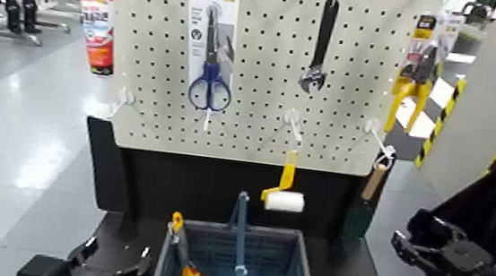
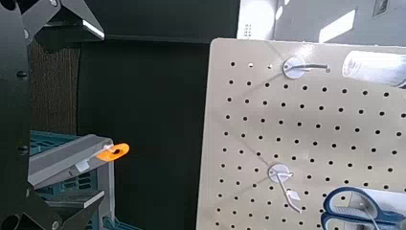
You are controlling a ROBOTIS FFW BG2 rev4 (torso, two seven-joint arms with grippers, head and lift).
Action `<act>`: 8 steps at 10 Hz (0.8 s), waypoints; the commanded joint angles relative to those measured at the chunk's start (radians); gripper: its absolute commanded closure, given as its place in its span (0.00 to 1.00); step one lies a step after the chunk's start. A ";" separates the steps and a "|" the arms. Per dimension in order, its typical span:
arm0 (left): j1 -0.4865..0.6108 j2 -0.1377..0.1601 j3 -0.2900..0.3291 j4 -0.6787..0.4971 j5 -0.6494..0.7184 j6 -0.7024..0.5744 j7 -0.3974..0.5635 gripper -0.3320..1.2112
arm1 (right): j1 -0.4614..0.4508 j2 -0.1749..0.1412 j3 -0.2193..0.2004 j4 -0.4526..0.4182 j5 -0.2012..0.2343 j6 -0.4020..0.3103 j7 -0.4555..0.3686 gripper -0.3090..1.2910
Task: Put the tool with the wooden handle into the crate.
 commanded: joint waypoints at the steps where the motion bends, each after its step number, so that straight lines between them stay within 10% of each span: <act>1: 0.000 0.000 0.000 0.000 0.000 0.000 0.000 0.31 | -0.073 -0.055 0.038 0.076 -0.003 0.019 0.035 0.28; 8: -0.003 -0.002 0.000 0.000 0.000 -0.002 -0.002 0.31 | -0.235 -0.118 0.181 0.272 -0.035 -0.031 0.078 0.28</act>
